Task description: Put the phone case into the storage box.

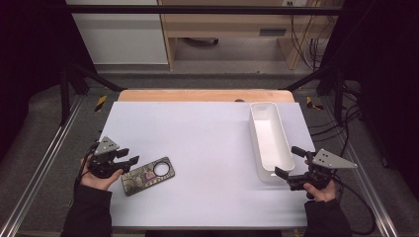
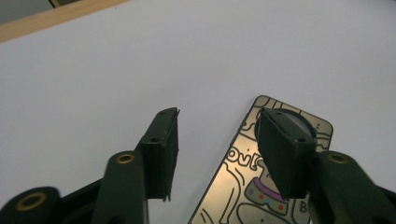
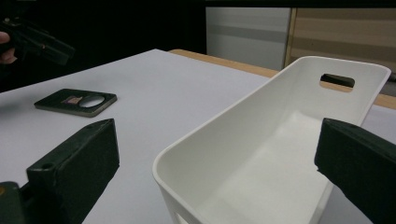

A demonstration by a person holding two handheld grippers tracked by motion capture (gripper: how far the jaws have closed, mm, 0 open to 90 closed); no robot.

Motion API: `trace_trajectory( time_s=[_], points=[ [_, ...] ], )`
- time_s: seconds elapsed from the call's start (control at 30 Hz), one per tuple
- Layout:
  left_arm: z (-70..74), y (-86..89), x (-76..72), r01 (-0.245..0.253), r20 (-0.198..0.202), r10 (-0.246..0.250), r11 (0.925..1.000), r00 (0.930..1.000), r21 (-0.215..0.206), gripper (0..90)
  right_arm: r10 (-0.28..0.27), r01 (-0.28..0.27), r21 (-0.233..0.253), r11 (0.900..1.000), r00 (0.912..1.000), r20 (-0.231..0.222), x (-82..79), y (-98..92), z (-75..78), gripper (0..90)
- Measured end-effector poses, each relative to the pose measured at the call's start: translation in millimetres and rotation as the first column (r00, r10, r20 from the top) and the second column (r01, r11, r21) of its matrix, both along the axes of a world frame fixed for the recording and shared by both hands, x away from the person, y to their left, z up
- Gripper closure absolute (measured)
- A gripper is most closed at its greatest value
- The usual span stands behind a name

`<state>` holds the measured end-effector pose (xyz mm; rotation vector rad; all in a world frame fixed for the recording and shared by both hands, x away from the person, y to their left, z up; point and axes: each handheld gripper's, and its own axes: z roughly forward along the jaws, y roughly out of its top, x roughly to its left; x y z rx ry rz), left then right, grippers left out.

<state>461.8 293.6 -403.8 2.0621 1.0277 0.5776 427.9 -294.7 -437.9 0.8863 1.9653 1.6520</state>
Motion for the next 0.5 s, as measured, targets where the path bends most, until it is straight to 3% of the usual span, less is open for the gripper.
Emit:
trace_trajectory(
  time_s=[0.07,0.3,0.5],
  points=[
    [2.6,-2.8,0.0,0.015,0.004,-0.015,0.9999,0.9999,-0.005,37.9,0.003,-0.003,-0.002,1.0,1.0,-0.003,0.1,0.4,-0.2,0.4],
    [10.5,-11.5,0.9,0.081,0.003,-0.08,0.9961,0.9968,-0.036,27.4,0.0,0.0,0.002,1.0,1.0,0.0,0.1,-0.2,0.2,0.4],
    [13.1,-19.6,3.2,0.113,0.015,-0.112,0.9932,0.9935,-0.027,15.5,0.0,0.0,0.0,1.0,1.0,-0.001,0.1,-0.1,0.1,0.4]
  ],
)
